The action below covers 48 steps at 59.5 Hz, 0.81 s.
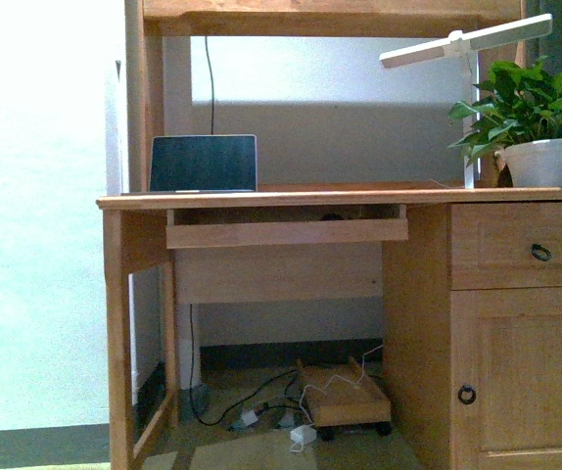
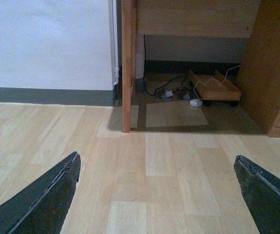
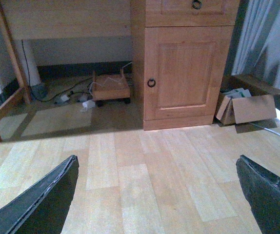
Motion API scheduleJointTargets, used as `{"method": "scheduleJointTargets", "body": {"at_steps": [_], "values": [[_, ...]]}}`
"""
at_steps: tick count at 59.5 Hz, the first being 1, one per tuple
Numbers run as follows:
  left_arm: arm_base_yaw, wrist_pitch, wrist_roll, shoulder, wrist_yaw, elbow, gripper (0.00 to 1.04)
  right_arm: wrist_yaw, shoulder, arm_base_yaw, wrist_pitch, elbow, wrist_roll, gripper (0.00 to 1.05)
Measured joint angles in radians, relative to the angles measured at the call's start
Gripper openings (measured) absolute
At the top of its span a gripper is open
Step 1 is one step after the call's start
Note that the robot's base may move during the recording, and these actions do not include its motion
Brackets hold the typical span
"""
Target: Place mouse
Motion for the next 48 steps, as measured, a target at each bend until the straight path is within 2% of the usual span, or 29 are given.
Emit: {"method": "scheduleJointTargets", "body": {"at_steps": [48], "values": [[0.000, 0.000, 0.000, 0.000, 0.000, 0.000, 0.97, 0.000, 0.000, 0.000, 0.000, 0.000, 0.000, 0.97]]}}
